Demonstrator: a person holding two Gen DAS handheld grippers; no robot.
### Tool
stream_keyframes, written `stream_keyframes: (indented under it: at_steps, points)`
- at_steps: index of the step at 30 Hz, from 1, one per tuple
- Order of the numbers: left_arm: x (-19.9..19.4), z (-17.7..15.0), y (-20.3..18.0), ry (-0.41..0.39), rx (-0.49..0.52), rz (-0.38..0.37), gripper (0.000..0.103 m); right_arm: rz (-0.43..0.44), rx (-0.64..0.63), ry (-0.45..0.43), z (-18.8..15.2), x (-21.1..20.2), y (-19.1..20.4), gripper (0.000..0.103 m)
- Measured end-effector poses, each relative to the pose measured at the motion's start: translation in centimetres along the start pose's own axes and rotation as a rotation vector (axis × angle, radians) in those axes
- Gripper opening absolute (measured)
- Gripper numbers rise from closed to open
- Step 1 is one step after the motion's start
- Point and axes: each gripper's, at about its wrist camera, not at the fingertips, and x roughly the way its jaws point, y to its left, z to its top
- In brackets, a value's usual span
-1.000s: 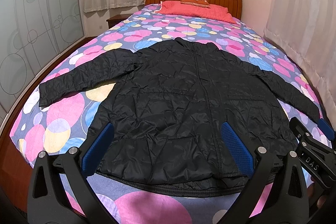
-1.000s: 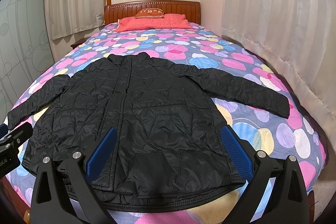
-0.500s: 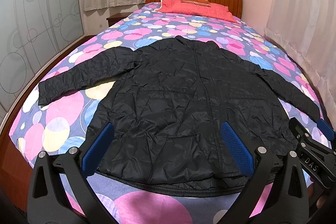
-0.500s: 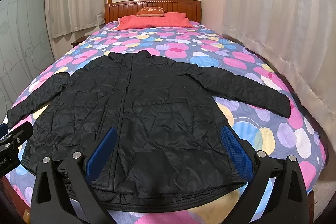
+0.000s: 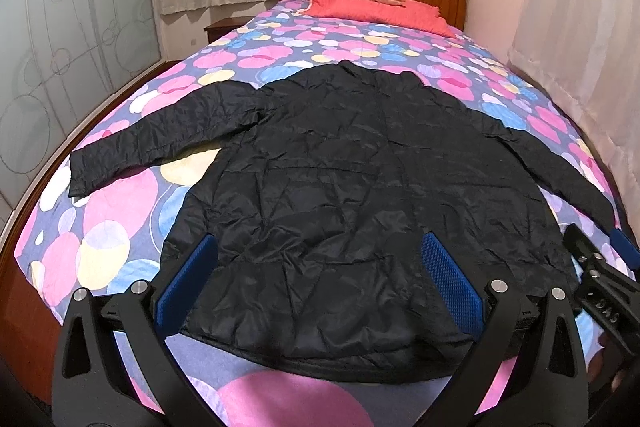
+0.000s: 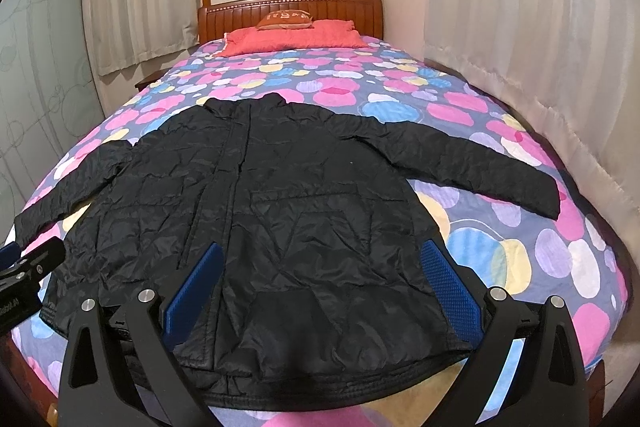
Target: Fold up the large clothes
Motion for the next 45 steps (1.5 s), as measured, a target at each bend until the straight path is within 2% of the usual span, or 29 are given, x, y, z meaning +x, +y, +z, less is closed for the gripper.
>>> stream_keyframes:
  at_steps: [6, 11, 12, 13, 14, 15, 18, 23, 30, 34, 37, 42, 44, 45]
  points:
    - [2.9, 1.7, 3.8, 0.032, -0.092, 0.079, 0.101, -0.024, 0.076, 0.017, 0.7, 2.9, -3.2, 0.098]
    - [6.7, 2.7, 10.1, 0.069, -0.216, 0.222, 0.101, -0.085, 0.205, 0.022, 1.5, 5.9, -8.8, 0.097]
    - [7.2, 2.7, 11.1, 0.074, -0.234, 0.249, 0.101, -0.096, 0.233, 0.032, 1.7, 6.6, -10.2, 0.093]
    - [8.0, 2.7, 12.5, 0.082, -0.259, 0.293, 0.101, -0.107, 0.253, 0.037, 1.8, 7.2, -11.2, 0.07]
    - [8.7, 2.7, 13.8, 0.093, -0.279, 0.33, 0.101, -0.134, 0.277, 0.047, 1.8, 7.8, -12.4, 0.058]
    - [9.3, 2.7, 15.0, 0.103, -0.298, 0.351, 0.101, -0.152, 0.301, 0.062, 2.0, 8.5, -13.5, 0.052]
    - [11.2, 2.4, 18.6, 0.13, -0.372, 0.41, 0.101, -0.126, 0.452, 0.077, 2.0, 10.7, -18.3, 0.053]
    - [13.2, 1.9, 23.1, 0.15, -0.49, 0.404, 0.101, -0.113, 0.682, 0.063, 1.4, 12.6, -25.0, 0.057]
    - [16.2, 0.6, 24.2, 0.189, -0.493, 0.404, 0.101, -0.101, 0.906, 0.047, -0.2, 15.2, -31.1, 0.059]
    - [16.2, 0.5, 24.0, 0.162, -0.475, 0.417, 0.101, -0.104, 0.978, 0.025, -1.3, 16.3, -33.2, 0.059]
    - [16.5, 0.3, 23.7, 0.154, -0.459, 0.434, 0.101, -0.079, 1.025, -0.038, -1.9, 16.8, -34.5, 0.059]
    - [16.6, 0.1, 23.3, 0.145, -0.44, 0.461, 0.101, -0.092, 1.045, -0.094, -2.2, 17.3, -35.4, 0.059]
    - [16.6, 0.0, 23.3, 0.141, -0.439, 0.463, 0.101, -0.12, 1.039, -0.105, -2.2, 17.4, -35.6, 0.056]
    - [16.6, 0.0, 23.2, 0.14, -0.438, 0.464, 0.101, -0.14, 1.036, -0.104, -2.1, 17.5, -35.7, 0.05]
